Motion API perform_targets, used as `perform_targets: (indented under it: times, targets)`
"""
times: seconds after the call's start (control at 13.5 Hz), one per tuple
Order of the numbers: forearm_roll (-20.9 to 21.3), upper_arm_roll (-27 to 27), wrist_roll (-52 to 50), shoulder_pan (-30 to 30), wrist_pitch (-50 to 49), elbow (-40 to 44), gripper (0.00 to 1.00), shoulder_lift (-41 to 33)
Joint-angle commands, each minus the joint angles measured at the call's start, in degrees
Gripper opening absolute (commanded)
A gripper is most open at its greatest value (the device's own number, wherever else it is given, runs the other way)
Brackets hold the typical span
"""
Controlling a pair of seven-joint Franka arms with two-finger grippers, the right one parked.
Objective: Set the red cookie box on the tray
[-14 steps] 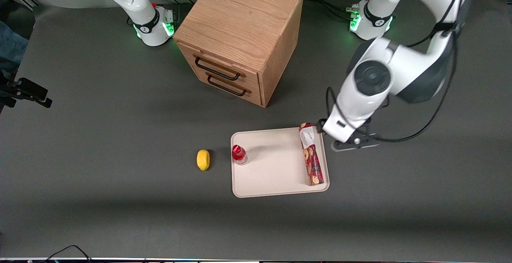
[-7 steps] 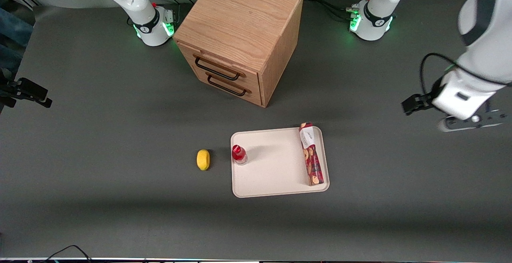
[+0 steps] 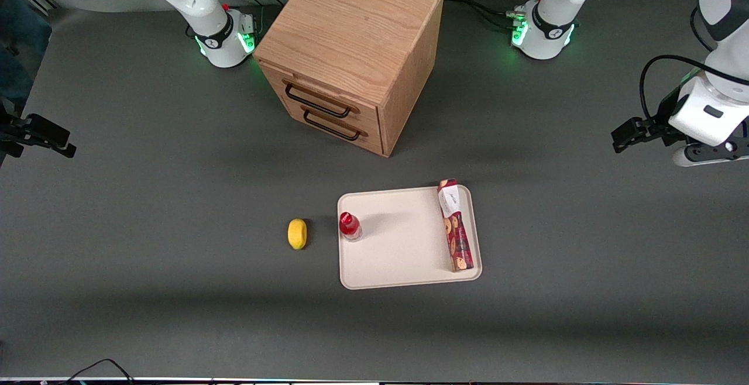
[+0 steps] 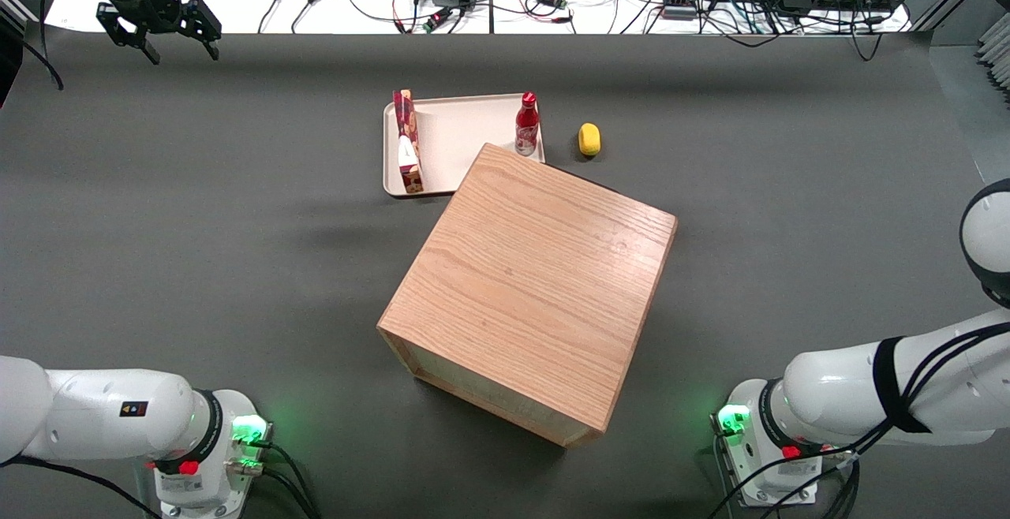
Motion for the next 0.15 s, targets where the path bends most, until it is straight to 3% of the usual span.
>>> perform_targets:
  times: [0.0, 0.07]
  targets:
    - [-0.2, 0.3, 1.1, -0.5, -5.7, 7.0, 1.0, 3.4]
    - [-0.1, 0.3, 1.1, -0.5, -6.3, 7.9, 1.0, 3.7]
